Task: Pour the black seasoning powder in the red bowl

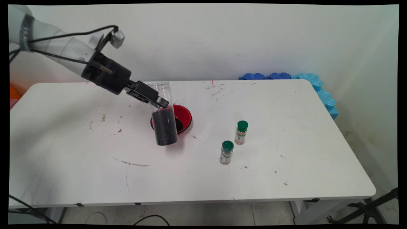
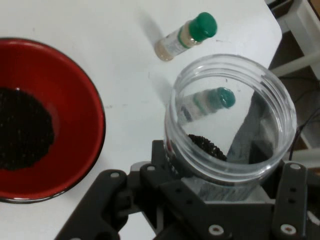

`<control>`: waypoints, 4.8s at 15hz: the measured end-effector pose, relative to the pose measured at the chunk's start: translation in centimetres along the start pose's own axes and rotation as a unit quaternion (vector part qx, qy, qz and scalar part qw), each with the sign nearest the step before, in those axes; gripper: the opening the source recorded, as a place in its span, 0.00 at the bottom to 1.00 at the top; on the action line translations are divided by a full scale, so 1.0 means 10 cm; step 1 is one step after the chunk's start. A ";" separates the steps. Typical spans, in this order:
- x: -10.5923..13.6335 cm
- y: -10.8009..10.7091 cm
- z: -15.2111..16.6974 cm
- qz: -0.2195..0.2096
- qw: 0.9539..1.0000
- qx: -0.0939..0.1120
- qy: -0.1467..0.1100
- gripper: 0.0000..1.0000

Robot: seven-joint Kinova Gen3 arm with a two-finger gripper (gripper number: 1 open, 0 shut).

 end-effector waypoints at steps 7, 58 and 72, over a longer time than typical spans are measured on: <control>-0.03 -0.22 0.22 -0.121 0.993 -0.008 0.005 0.00; -0.37 -0.62 0.64 -0.698 0.702 -0.127 0.057 0.00; -0.38 -0.57 0.65 -0.739 0.649 -0.166 0.066 0.00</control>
